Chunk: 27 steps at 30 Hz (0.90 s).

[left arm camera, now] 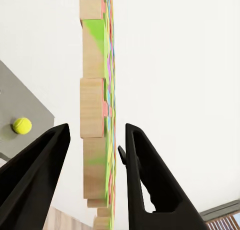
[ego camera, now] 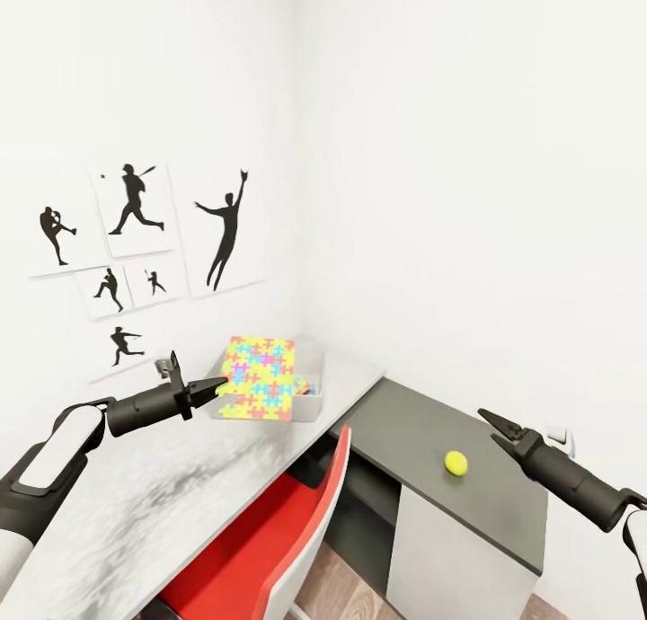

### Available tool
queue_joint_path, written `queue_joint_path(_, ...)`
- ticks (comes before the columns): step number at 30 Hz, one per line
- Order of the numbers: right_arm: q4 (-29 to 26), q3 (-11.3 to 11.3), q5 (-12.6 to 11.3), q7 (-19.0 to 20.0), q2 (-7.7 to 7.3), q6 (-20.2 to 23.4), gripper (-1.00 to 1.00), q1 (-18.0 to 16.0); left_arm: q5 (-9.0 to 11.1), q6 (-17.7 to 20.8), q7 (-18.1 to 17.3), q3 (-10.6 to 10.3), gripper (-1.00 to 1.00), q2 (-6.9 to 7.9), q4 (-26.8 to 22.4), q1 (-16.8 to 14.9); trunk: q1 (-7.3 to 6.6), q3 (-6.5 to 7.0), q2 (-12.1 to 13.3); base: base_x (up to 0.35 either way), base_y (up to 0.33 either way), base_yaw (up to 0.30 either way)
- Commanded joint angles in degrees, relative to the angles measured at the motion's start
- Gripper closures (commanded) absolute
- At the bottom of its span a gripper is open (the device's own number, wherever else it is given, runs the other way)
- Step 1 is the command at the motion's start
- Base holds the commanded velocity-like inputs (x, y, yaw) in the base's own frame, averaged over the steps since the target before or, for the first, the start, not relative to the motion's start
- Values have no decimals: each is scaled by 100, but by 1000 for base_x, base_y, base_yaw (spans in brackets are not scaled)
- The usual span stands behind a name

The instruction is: Put all the toys in the child's room - the three board games (two on the bed and one on the table), the two jigsaw puzzles on the table, and the tennis ball on the table - inside the toy box on the table in the child's room.

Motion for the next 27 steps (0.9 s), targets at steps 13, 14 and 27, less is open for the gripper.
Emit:
queue_joint_path(13,0,-7,31,48,1,29,-100,-1,-38,3,-48,-4,100,2,17,-5,3,-2,-4,241,-122,258)
queue_joint_path(14,0,-7,31,48,1,28,-100,0,-38,3,-48,-2,100,2,17,-5,3,-2,-4,299,-167,290)
queue_joint_path(27,0,1,31,57,1,21,-100,6,-30,3,-48,-7,100,2,18,-5,3,-23,-4,277,-164,290)
